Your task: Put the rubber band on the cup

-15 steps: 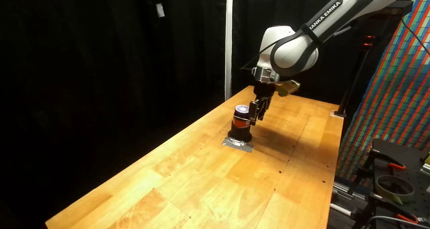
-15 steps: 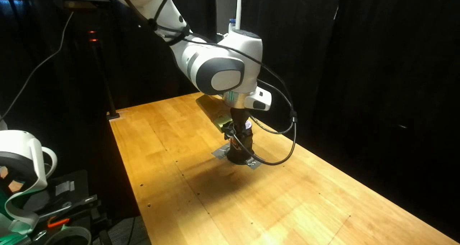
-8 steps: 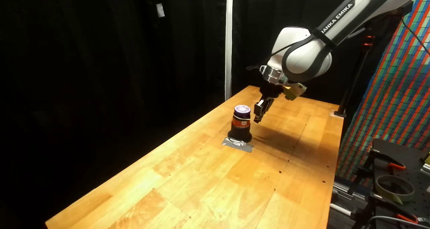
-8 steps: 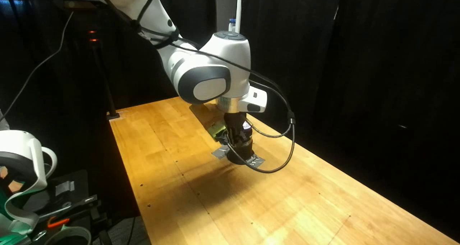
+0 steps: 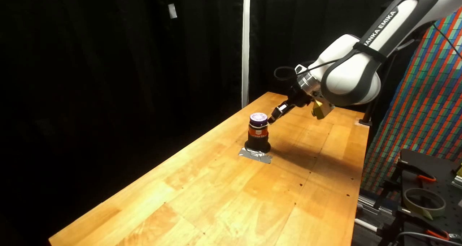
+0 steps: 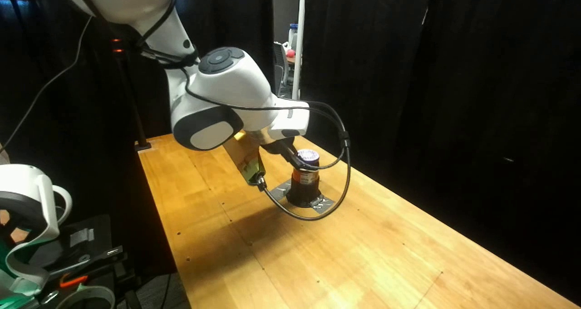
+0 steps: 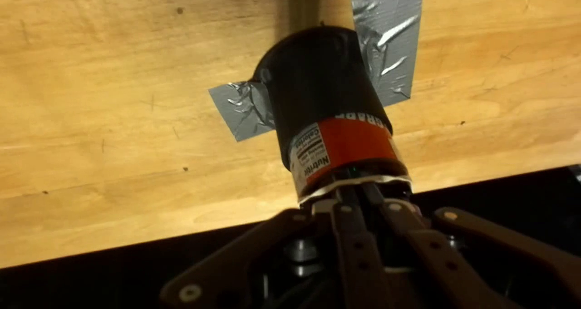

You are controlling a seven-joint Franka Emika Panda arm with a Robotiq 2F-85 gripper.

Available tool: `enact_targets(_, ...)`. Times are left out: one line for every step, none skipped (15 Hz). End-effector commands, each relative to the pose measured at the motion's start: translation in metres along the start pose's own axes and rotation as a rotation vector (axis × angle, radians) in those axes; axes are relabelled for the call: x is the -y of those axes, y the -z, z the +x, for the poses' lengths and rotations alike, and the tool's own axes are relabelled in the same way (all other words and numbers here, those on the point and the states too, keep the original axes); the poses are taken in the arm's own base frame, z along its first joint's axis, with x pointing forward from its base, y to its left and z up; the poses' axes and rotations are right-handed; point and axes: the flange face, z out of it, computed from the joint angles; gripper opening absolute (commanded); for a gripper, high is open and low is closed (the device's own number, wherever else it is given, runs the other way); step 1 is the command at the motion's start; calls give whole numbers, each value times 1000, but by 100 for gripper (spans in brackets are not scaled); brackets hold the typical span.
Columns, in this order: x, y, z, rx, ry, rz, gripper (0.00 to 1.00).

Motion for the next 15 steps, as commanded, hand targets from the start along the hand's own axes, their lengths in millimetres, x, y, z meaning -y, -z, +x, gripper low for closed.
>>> enact_targets(5,14,-15,-139,19,37,9)
enact_targets(3,17,-20,-159,29,44,8)
enact_targets(0,17,-24,-181,35,52,8)
enact_targets(-4,19,-27,-201,41,56,8)
enact_targets(-8,20,-28,-218,43,56,9)
enact_targets(-10,22,-30,-210,48,65,9)
enact_targets(-14,22,-29,-212,57,68,9)
enact_targets(-19,23,-27,-194,54,60,12)
enact_targets(-23,25,-26,-166,46,48,33)
enact_targets(-28,28,-24,-131,44,26,38)
enact_targets(-32,33,-22,-74,43,-6,44)
enact_targets(-36,35,-23,0,49,-30,51)
enact_targets(-39,39,-28,60,53,-56,60)
enact_targets(-40,46,-27,113,49,-82,67)
enact_targets(-43,52,-26,167,52,-104,76)
